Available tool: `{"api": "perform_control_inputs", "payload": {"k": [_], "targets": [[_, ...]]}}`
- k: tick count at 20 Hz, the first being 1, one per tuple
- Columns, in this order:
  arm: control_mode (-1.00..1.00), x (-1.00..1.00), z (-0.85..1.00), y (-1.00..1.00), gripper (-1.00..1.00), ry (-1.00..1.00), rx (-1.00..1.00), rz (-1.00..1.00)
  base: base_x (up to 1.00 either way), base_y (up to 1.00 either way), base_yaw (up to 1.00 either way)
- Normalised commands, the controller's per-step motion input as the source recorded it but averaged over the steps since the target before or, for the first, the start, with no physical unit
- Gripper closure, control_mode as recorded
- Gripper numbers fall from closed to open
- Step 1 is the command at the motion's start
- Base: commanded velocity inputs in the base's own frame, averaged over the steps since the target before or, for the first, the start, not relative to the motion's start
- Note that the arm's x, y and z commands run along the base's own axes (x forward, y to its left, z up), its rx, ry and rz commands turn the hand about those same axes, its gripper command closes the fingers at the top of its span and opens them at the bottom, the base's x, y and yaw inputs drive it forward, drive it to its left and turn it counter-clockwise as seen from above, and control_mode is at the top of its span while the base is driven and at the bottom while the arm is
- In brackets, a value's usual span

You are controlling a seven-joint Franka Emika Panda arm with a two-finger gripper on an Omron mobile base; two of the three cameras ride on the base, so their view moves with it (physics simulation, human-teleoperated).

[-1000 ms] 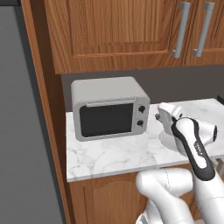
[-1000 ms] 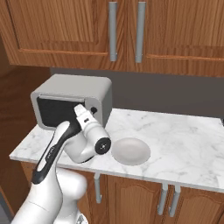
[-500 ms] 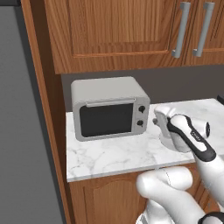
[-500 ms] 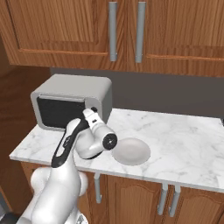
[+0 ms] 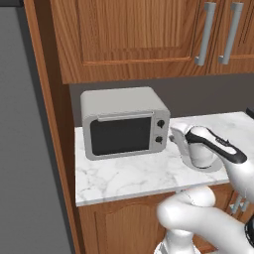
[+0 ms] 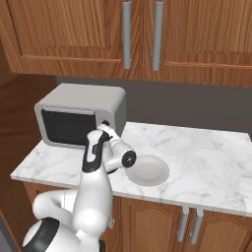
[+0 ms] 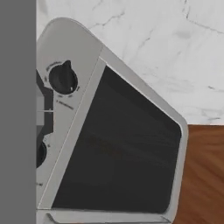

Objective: Pull the toaster oven rack outwards. Pick up the baguette from the plate and place it on the toaster oven rack. Close the toaster oven door fully and set the temperature to the lowest setting.

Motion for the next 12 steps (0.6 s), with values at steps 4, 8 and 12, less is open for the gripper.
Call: {"api": "perform_control_inputs", "payload": {"k": [4, 8, 12], "targets": [[-1.0, 0.51, -0.26, 0.05, 1.0, -0.08, 0.0, 0.05, 0.0, 0.0, 0.0], [-1.0, 0.18, -0.45, 0.05, 1.0, -0.07, -0.02, 0.04, 0.0, 0.0, 0.0], [-1.0, 0.14, -0.4, 0.07, 1.0, -0.1, -0.02, 0.04, 0.0, 0.0, 0.0]]}}
